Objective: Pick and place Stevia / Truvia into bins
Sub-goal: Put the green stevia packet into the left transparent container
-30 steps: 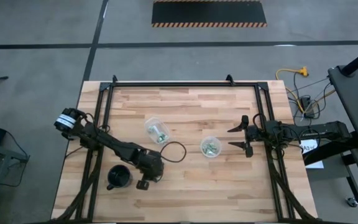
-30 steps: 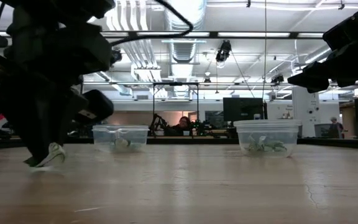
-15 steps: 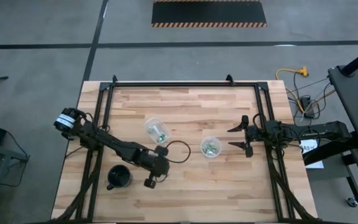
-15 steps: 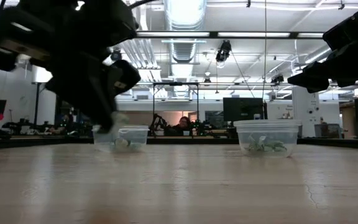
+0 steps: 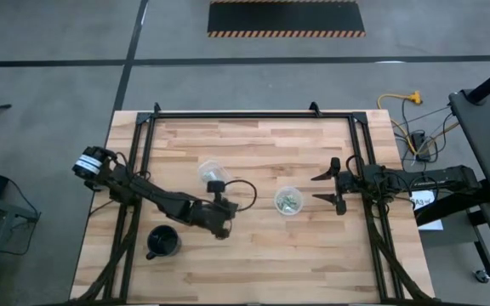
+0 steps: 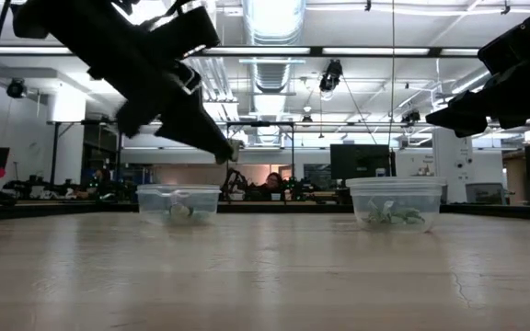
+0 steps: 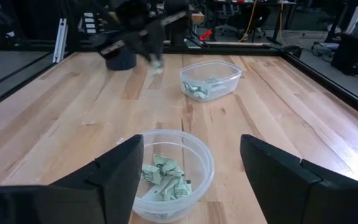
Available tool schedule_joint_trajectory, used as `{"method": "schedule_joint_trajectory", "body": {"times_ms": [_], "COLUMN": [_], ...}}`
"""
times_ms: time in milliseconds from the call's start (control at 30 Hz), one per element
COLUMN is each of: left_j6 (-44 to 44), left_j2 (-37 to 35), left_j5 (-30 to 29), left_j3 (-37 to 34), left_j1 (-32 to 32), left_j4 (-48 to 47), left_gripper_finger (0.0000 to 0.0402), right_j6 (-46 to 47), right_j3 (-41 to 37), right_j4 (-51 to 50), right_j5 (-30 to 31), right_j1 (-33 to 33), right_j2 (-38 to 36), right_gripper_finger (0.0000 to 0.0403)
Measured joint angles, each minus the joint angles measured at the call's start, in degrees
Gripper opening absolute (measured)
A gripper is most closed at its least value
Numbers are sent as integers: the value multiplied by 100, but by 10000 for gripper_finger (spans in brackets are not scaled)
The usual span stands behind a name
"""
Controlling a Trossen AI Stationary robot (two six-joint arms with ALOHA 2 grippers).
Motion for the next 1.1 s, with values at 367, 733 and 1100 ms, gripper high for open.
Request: {"method": "schedule_joint_trajectory", "body": {"times_ms": [367, 733, 1100], "left_j6": [-1208, -1357, -1352], "left_j2": [0, 0, 0], "left_j5": [-2222, -2537, -2597], "left_j3": [-13, -26, -26], "left_j1": [3, 38, 45], "left_j4": [-943, -1800, -1854], "left_gripper_finger": [0, 0, 42], "right_j6": [-13, -5, -6], "right_j3": [0, 1, 1], "right_j4": [0, 0, 0], "right_j5": [-2, -2, -1], "right_j1": [2, 2, 1], "right_j2": [0, 0, 0], "right_gripper_finger": [253, 260, 258]}}
